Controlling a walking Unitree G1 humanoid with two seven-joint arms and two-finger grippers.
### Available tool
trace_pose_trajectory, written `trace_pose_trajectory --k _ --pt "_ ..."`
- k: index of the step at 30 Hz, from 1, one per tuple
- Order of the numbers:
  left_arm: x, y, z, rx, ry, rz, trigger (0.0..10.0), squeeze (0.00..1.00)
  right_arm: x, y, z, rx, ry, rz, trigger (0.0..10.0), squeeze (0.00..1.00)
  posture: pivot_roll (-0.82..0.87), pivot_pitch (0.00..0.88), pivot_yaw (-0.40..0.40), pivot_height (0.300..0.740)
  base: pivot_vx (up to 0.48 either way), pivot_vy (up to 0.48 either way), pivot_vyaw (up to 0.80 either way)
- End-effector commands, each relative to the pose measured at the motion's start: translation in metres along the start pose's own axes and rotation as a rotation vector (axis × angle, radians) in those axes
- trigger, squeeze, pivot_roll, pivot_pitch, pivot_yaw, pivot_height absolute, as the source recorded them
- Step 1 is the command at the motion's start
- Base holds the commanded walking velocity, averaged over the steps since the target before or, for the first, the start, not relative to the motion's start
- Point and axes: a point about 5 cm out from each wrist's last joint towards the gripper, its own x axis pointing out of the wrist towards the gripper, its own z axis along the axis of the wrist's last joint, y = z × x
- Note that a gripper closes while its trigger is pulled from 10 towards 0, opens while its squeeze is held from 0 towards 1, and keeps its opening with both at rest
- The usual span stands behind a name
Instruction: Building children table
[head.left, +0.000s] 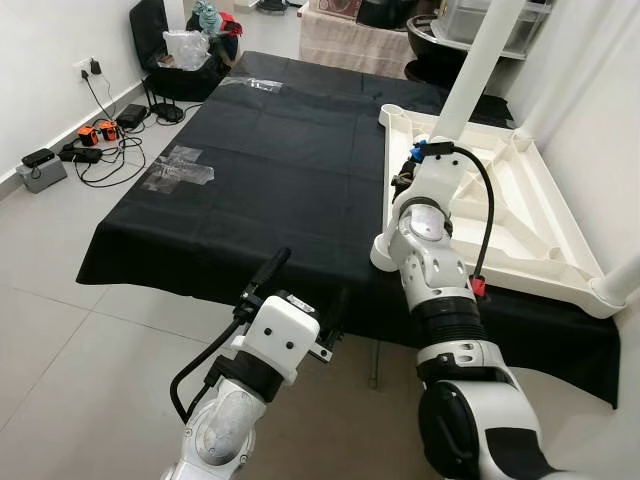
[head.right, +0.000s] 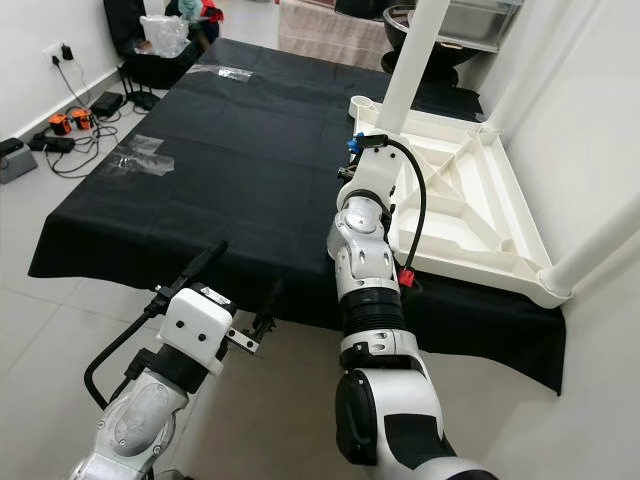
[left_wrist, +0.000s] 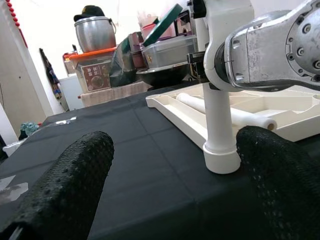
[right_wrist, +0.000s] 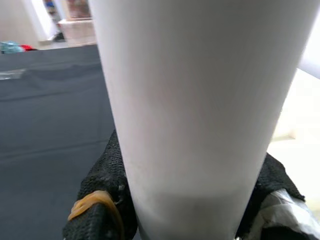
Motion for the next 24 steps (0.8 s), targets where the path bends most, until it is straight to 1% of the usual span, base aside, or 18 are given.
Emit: trace_pose_trajectory --k 1,2,3,4,5,6,7,12,16,17,18,19,21,23,24 --pt "-0.001 -0.004 -0.004 -0.005 0.017 -0.006 10.0 0.0 -0.002 -0.006 -0.005 0.0 0.028 -0.062 2.5 0.0 0.07 0.054 -0.144 0.74 0.0 0.0 0.0" --pt "-0.001 -0.004 -0.004 -0.005 0.017 -0.006 10.0 0.0 -0.002 -0.006 -0.005 0.0 0.028 -0.062 2.5 0.0 0.07 0.054 -0.144 0.74 0.0 0.0 0.0" --pt "-0.001 -0.004 -0.004 -0.006 0.019 -0.006 10.0 0.0 -0.003 -0.003 -0.003 -0.01 0.017 -0.042 8.8 0.0 0.07 0.054 -0.144 0.74 0.0 0.0 0.0" --pt "-0.001 -0.004 -0.004 -0.007 0.02 -0.007 10.0 0.0 -0.004 -0.002 -0.002 -0.016 0.008 -0.035 10.0 0.0 0.07 0.058 -0.142 0.74 0.0 0.0 0.0" --pt "-0.001 -0.004 -0.004 -0.007 0.02 -0.007 10.0 0.0 -0.004 -0.002 -0.002 -0.016 0.008 -0.035 10.0 0.0 0.07 0.058 -0.142 0.74 0.0 0.0 0.0" --pt "-0.001 -0.004 -0.004 -0.008 0.021 -0.007 10.0 0.0 -0.004 0.0 0.001 -0.021 -0.016 -0.017 10.0 1.0 0.07 0.058 -0.142 0.74 0.0 0.0 0.0" --pt "0.0 -0.004 -0.004 -0.01 0.022 -0.007 10.0 0.0 -0.005 0.0 0.007 -0.03 -0.054 -0.01 10.0 1.0 0.07 0.058 -0.142 0.74 0.0 0.0 0.0" --pt "-0.001 -0.004 -0.005 -0.01 0.025 -0.005 10.0 0.0 -0.009 -0.001 0.012 -0.044 -0.094 -0.011 10.0 1.0 0.07 0.06 -0.142 0.74 0.0 0.0 0.0" --pt "-0.001 -0.003 -0.008 -0.016 0.044 0.001 10.0 0.0 -0.015 -0.001 0.012 -0.087 -0.119 0.018 10.0 1.0 0.07 0.062 -0.14 0.74 0.0 0.0 0.0" --pt "-0.002 -0.002 -0.01 -0.023 0.062 0.008 10.0 0.0 -0.02 -0.001 0.008 -0.113 -0.126 0.053 10.0 0.0 0.06 0.064 -0.14 0.74 0.0 0.0 0.0" --pt "-0.002 -0.002 -0.01 -0.023 0.062 0.008 10.0 0.0 -0.02 -0.001 0.008 -0.113 -0.126 0.053 10.0 0.0 0.06 0.064 -0.14 0.74 0.0 0.0 0.0" --pt "-0.003 -0.001 -0.012 -0.033 0.075 0.013 10.0 0.0 -0.025 0.0 0.004 -0.119 -0.129 0.1 10.0 0.0 0.06 0.064 -0.139 0.74 0.0 0.0 0.0" --pt "-0.004 0.0 -0.014 -0.043 0.091 0.017 10.0 0.0 -0.035 0.003 -0.01 -0.107 -0.104 0.242 10.0 0.0 0.06 0.064 -0.138 0.74 0.0 0.0 0.0" --pt "-0.004 0.0 -0.014 -0.043 0.091 0.017 10.0 0.0 -0.035 0.003 -0.01 -0.107 -0.104 0.242 10.0 0.0 0.06 0.064 -0.138 0.74 0.0 0.0 0.0" --pt "-0.004 0.0 -0.015 -0.045 0.096 0.018 10.0 0.0 -0.039 0.002 -0.016 -0.119 -0.088 0.269 10.0 0.0 0.06 0.064 -0.137 0.74 0.0 0.0 0.0"
